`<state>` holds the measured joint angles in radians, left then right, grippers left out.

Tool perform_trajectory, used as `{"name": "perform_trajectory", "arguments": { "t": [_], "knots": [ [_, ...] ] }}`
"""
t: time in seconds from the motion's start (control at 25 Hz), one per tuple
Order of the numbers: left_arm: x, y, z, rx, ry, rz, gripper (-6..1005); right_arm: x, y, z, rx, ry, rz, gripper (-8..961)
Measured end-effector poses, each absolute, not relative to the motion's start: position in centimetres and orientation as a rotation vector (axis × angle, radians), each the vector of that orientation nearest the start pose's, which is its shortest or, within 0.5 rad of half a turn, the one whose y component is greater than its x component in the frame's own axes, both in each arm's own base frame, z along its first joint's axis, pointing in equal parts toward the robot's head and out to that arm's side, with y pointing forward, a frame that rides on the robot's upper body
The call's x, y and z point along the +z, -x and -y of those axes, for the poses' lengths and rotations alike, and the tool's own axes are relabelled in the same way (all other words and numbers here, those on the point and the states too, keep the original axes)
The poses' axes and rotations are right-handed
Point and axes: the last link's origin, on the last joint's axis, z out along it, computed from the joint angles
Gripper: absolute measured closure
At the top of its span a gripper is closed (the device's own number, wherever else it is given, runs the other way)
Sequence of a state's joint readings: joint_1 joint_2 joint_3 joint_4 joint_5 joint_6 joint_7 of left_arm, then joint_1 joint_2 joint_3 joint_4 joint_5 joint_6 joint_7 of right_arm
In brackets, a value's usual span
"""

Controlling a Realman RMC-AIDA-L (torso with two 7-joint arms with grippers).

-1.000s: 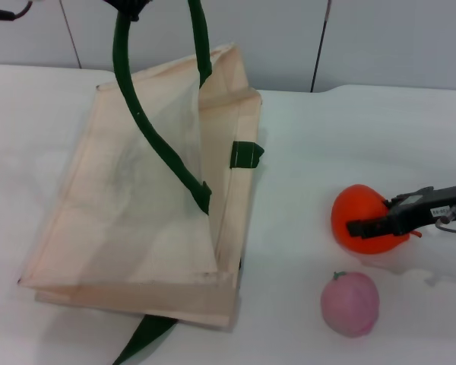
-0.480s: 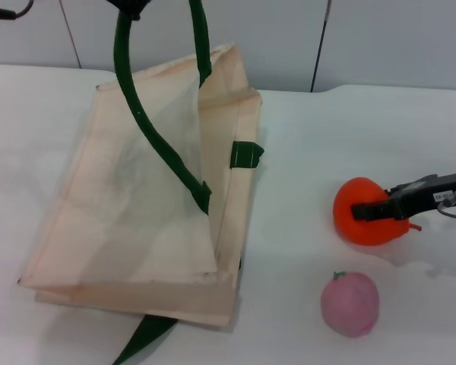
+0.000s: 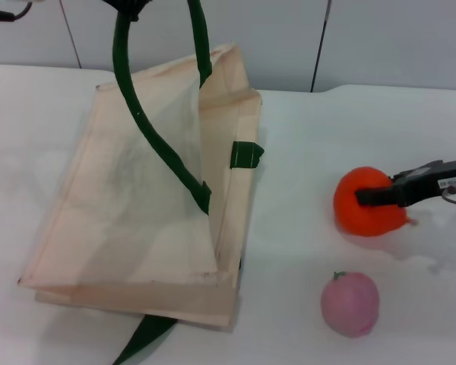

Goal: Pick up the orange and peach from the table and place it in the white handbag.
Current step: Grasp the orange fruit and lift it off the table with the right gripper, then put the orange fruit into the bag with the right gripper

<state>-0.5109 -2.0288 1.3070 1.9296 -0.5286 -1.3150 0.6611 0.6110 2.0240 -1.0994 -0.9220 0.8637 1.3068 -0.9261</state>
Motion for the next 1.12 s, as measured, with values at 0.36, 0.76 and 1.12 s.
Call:
{"name": "perform_trajectory", "arguments": {
  "t": [0.36,0.76,1.12],
  "knots": [
    [11.7,8.0,-36.9,0.008,2.215,0.23,880,1.7,-21.1,-38.3,0.144,2.624,-1.016,493],
    [11.4,6.0,-36.5,-0.029,2.223,0.161,879,0.2,-17.0,-38.0,0.337,2.747,-0.887,582],
    [11.5,5.0,-35.9,-0.061,2.217,0.133,879,-2.5,-16.0,-38.3,0.33,2.793,-0.852,642]
  ]
}}
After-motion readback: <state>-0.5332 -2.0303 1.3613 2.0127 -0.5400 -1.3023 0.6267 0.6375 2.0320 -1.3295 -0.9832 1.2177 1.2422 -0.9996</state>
